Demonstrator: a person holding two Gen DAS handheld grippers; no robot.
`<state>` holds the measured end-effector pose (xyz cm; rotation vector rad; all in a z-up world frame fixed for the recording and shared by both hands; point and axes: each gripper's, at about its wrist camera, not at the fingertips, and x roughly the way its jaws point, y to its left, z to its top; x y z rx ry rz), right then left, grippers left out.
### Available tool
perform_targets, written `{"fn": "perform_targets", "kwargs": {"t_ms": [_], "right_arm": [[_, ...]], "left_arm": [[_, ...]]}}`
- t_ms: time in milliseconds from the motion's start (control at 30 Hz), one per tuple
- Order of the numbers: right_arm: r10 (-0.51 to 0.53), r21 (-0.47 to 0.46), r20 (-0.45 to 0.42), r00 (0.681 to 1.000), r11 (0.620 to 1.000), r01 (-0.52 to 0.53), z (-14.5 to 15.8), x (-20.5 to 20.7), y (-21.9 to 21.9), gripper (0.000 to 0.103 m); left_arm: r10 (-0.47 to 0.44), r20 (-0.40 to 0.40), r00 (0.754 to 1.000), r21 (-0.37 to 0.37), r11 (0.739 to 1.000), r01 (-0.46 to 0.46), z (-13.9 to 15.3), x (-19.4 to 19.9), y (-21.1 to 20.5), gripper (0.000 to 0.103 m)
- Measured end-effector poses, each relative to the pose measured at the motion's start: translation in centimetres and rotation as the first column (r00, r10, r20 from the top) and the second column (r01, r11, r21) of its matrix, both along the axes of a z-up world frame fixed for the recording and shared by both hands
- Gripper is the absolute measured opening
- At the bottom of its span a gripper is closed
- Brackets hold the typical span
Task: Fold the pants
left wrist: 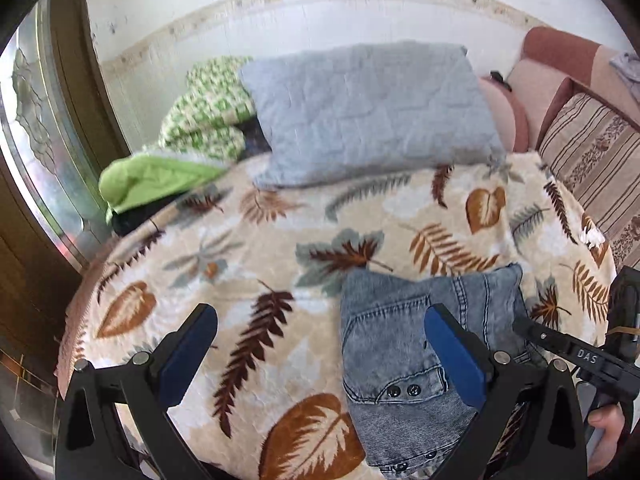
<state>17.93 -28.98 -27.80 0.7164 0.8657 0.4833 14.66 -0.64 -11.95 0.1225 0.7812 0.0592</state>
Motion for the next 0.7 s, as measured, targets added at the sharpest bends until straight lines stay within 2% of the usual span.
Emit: {"fn": "perform_targets", "kwargs": {"t_ms": [133,267,700], "right_arm": [[-0.005,-0.023,0.04,0.999,1.0,0.005,0.7,-0.4,0.2,0.063],[-0.011,-0.045,0.073,0.997,0.999,0.014,1.1,-0.7,0.4,0.063],[-0.02,-0.064,0.05,0.999,0.998,0.023,0.7,-0.4,0.8,0.063]], "left_arm": [[-0.002,0.005,1.0,0.013,1.0,0.001,0.6,-0.6,0.0,0.103],[0.005,0.022,1.0,-0.01,1.0,-0.005,1.1,-1.4,0.5,0.103],[0.043,0.065,0.997,-0.009,0.999,-0.042,2.4,-2.7,1.7,0.103]]}}
